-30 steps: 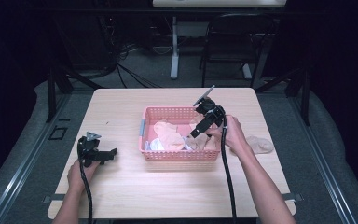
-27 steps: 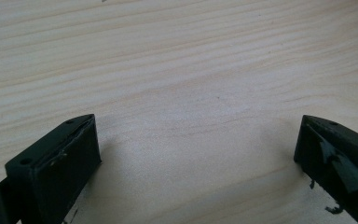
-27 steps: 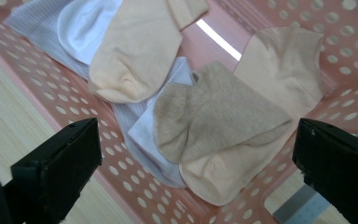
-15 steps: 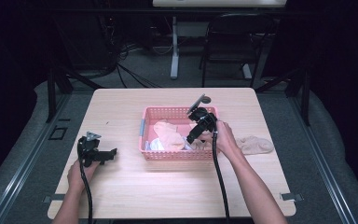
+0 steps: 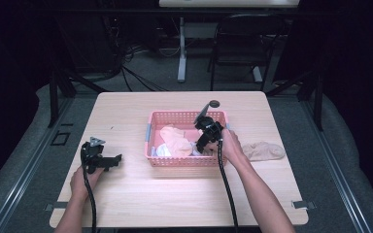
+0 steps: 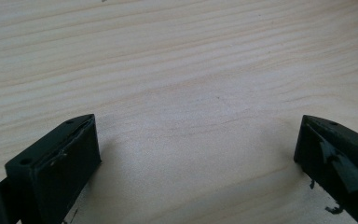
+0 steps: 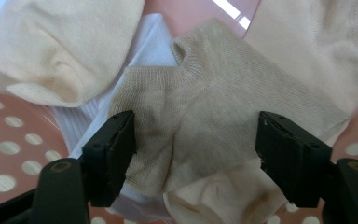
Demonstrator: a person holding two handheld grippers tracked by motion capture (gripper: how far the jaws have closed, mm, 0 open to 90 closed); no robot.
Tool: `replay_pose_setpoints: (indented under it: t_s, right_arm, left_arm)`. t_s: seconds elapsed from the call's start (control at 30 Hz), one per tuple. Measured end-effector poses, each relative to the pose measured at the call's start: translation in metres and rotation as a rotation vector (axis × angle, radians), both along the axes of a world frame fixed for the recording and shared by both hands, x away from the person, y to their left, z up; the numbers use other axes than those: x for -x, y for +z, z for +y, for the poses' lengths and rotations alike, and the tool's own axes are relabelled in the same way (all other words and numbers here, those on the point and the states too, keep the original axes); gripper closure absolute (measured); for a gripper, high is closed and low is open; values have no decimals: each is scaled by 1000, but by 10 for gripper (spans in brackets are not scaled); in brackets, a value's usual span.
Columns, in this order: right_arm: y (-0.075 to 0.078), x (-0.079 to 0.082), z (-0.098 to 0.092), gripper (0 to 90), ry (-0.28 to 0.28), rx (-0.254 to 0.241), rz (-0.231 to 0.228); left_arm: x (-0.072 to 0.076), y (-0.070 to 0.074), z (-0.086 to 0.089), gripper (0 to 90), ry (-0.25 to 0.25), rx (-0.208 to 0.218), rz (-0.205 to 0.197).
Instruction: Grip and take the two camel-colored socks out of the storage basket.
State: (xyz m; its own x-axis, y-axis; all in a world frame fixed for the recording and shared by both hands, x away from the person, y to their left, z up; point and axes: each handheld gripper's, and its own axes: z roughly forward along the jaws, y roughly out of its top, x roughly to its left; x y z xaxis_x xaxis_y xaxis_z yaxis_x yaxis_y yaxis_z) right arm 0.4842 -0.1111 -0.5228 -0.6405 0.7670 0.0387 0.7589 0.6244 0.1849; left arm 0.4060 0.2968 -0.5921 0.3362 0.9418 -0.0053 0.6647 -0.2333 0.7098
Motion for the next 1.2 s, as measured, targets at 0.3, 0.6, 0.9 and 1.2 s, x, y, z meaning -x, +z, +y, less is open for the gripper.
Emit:
replay_pose_setpoints:
  t_s: [0.3,0.6,0.9,1.2]
  right_arm:
    - [-6,-2,4,562,15,57,23]
    - [-6,0,3,852,9,11,41]
    - [12,7,0,889,13,-14,-6]
    - [39,14,1,897,35,-22,-70]
  left_arm:
    - [0,0,0,0,0,0,0]
    - [0,0,0,0,0,0,0]
    - [0,0,0,0,-1,0,0]
    - [0,0,0,0,-1,0,0]
